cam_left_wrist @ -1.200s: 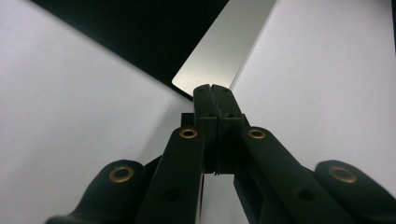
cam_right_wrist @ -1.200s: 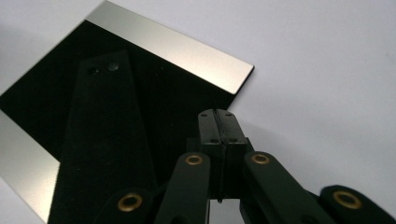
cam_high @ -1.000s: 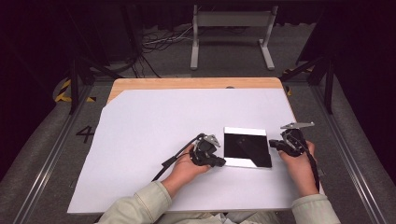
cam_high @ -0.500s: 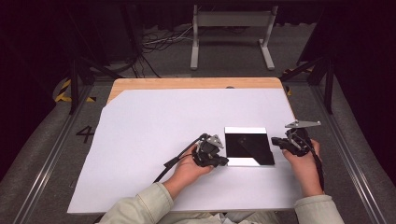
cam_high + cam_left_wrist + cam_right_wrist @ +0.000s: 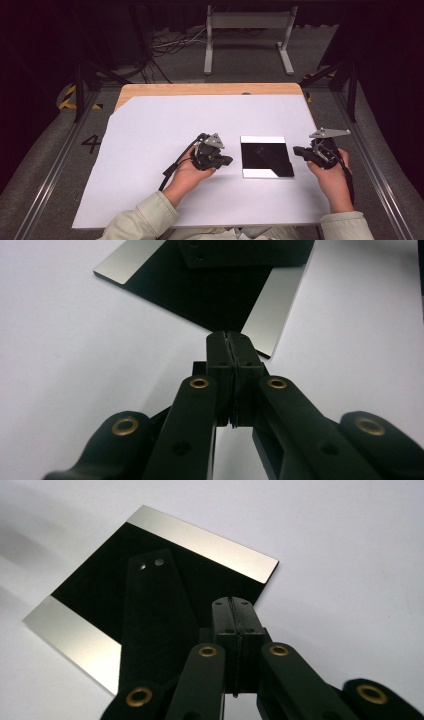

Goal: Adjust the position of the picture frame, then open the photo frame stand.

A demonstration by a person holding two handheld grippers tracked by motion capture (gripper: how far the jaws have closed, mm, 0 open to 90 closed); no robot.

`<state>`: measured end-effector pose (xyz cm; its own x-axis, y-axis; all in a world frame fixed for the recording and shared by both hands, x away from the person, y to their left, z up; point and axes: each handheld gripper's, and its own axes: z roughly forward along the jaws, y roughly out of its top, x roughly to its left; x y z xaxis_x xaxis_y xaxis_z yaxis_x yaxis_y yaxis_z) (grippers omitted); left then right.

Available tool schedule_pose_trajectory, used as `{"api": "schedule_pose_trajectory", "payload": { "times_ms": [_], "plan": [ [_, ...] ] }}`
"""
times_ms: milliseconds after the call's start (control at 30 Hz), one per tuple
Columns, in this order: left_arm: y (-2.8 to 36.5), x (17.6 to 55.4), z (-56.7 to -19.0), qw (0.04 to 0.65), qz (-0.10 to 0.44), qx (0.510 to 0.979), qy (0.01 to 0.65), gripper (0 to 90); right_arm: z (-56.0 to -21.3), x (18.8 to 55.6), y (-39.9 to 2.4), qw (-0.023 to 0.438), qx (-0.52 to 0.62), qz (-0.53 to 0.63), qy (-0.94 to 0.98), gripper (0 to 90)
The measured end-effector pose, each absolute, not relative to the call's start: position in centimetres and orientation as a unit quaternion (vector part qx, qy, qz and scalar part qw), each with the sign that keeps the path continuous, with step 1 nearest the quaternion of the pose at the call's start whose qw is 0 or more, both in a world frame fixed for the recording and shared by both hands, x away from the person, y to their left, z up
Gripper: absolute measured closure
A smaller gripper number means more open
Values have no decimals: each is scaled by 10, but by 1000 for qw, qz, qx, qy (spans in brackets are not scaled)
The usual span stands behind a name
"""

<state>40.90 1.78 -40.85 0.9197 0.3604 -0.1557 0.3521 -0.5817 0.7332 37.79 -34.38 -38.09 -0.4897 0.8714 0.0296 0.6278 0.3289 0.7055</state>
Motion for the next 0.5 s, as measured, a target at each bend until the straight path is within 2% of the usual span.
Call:
{"api": "schedule_pose_trajectory", "payload": {
  "times_ms": [500],
  "plan": [
    [34, 420, -403, 402, 12, 887, 228, 796, -372, 372, -343, 146, 463, 337, 806, 900]
  ]
}}
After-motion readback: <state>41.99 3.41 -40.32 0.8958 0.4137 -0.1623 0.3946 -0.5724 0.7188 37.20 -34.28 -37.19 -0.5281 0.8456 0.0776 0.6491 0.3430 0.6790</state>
